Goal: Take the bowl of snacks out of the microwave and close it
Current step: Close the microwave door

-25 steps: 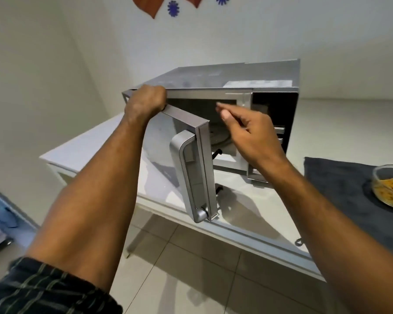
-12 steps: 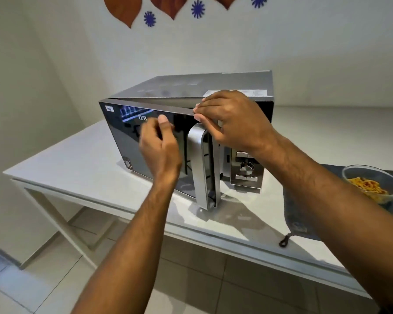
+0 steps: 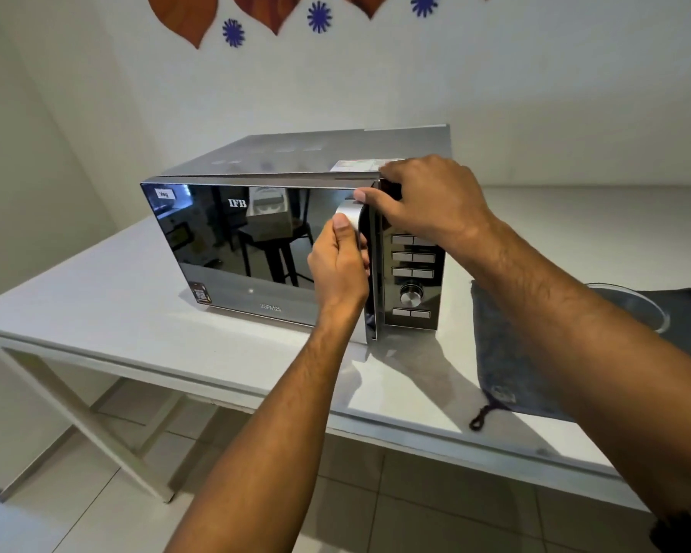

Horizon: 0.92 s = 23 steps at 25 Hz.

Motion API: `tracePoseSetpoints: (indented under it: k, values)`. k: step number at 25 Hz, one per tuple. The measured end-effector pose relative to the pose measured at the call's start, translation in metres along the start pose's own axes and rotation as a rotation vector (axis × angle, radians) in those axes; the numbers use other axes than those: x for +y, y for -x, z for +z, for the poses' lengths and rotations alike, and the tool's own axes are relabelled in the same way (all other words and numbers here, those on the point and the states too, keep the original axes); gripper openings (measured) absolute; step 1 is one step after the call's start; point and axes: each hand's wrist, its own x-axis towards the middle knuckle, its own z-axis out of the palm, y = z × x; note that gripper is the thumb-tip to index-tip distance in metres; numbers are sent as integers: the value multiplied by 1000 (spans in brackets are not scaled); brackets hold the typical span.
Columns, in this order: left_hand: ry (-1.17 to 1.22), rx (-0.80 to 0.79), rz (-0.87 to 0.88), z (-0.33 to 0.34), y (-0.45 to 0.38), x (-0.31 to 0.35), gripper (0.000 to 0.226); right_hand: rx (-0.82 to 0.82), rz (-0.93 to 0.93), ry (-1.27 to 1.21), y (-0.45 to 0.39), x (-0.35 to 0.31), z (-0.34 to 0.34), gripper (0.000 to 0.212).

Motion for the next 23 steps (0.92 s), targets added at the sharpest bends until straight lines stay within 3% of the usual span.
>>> tracePoseSetpoints:
  k: [8,23]
  values:
    - [66,28,-12,16,-12,-8,43,54,58,44,-4,-6,3,55]
    - [-17,42,-22,25,-21,-10,44,98,86,169,-8,-11,12,50]
